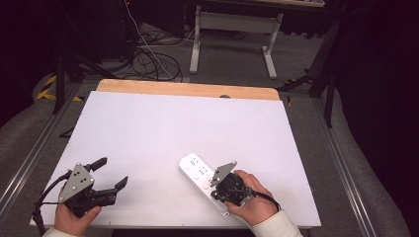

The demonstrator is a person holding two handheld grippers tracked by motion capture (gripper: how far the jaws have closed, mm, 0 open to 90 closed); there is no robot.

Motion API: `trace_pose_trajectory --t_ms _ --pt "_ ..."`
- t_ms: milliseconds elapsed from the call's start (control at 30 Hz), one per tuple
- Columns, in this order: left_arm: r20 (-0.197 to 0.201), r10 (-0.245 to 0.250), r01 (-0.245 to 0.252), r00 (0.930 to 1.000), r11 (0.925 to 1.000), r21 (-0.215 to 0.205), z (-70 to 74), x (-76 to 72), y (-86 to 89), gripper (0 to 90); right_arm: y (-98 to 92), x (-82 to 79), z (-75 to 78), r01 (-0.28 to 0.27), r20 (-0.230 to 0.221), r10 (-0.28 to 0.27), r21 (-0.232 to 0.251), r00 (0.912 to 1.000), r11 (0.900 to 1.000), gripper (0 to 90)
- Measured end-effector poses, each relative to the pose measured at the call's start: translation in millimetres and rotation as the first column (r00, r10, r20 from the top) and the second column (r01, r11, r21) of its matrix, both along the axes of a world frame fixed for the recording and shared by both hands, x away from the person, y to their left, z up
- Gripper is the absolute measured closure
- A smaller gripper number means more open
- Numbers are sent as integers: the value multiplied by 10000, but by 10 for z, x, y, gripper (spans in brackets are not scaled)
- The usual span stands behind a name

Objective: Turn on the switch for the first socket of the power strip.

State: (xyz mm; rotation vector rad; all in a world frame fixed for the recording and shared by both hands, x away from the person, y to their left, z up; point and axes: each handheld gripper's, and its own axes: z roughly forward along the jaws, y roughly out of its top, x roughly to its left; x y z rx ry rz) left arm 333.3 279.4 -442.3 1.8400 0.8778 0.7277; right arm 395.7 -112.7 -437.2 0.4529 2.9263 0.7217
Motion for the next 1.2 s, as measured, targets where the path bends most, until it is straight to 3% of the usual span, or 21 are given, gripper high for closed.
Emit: trace_pose_trajectory --t_ms 333,533,933,1200 --pt "-19 -36 36 10000 10000 -8 0 3 2 155 -52 -56 164 -91 521 56 662 9986 9978 900" --pt "-51 -26 26 10000 10000 -78 -4 5 -1 155 -69 -111 271 22 1075 -139 1075 9941 9942 900" --pt "-73 -36 35 10000 9999 -120 -6 7 2 155 -135 -176 422 -20 1581 -299 1983 9870 9801 900" --pt "-75 -21 19 10000 9999 -153 -2 -3 2 155 -170 -170 443 24 1791 -434 2227 9829 9749 900"
